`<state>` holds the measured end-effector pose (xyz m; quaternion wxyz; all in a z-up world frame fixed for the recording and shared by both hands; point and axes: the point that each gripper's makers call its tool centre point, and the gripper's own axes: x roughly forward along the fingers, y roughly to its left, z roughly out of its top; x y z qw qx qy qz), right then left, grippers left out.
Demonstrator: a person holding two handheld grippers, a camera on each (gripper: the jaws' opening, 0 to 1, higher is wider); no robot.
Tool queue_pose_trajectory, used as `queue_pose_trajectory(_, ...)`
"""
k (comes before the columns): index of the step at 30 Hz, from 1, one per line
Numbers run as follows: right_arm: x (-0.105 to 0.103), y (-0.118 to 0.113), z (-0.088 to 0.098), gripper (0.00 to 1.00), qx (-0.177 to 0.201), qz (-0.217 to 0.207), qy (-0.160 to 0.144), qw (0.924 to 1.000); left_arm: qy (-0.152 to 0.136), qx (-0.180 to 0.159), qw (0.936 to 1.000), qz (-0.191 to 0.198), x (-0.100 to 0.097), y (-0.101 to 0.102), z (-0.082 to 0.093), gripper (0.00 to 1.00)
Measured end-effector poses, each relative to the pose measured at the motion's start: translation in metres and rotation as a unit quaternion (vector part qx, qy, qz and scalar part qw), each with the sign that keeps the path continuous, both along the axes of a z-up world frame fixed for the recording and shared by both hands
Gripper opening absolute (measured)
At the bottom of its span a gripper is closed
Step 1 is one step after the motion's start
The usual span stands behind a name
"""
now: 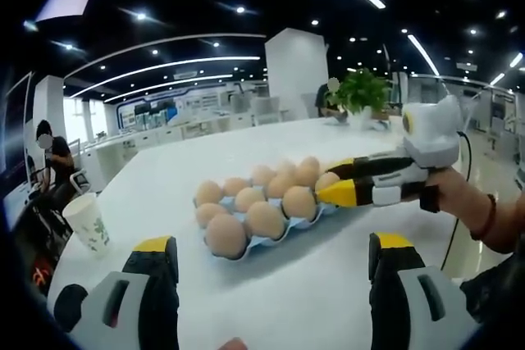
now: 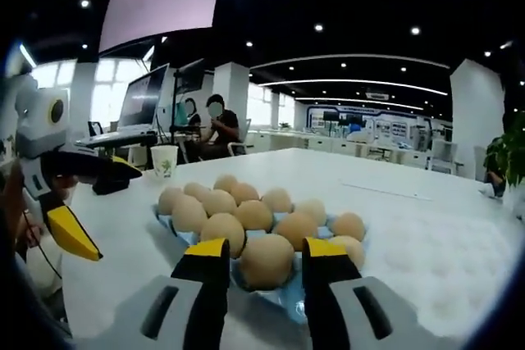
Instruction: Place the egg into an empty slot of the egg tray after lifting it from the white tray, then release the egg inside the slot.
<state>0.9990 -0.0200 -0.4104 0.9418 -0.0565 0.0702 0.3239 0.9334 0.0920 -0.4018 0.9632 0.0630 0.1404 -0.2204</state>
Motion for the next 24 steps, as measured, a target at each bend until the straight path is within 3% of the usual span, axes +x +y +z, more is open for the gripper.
queue_pose_trajectory(6,0.003,-0.006,0.011,0.50,0.016,-0.008,-0.009,0.9998,-0.002,0.000,1.0000,0.000,-0.001,0.000,0.001,0.99)
queue_pose_trajectory(12,0.003,-0.007,0.014,0.70,0.025,-0.005,0.001,0.9997,-0.003,0.000,1.0000,-0.001,-0.002,-0.001,0.002,0.99)
queue_pose_trajectory(18,0.005,-0.012,0.018,0.83,0.044,-0.012,0.011,0.9989,-0.004,0.000,1.0000,-0.001,-0.003,0.000,0.003,0.99)
queue_pose_trajectory(24,0.006,-0.018,0.020,0.85,0.044,-0.020,0.010,0.9988,-0.004,0.001,1.0000,0.000,-0.004,0.001,0.002,0.99)
